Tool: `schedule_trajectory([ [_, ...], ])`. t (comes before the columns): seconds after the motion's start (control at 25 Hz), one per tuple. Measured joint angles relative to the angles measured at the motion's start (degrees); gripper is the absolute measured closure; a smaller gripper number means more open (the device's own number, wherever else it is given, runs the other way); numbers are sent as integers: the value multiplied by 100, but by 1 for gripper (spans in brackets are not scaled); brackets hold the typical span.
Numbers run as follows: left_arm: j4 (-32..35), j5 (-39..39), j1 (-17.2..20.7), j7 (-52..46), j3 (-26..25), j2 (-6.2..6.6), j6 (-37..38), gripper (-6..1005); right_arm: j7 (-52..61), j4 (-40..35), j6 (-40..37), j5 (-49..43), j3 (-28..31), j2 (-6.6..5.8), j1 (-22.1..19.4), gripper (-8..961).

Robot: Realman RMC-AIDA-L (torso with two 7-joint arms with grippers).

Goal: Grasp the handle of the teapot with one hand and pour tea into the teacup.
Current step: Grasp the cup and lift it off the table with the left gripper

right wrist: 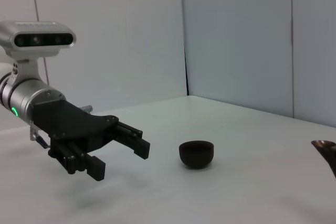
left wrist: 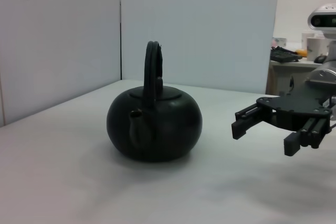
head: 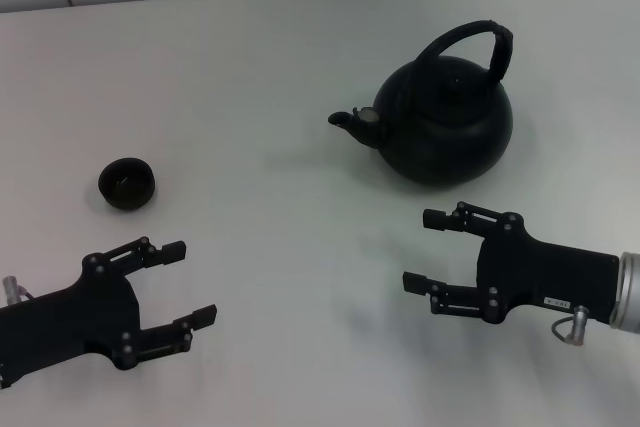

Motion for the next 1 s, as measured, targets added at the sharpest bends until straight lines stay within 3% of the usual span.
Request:
schedule_trajectory([
  [1.0,-7,-71,-7,44,-39,-16,-13,200,133,18,-25,24,0,8,77,161],
])
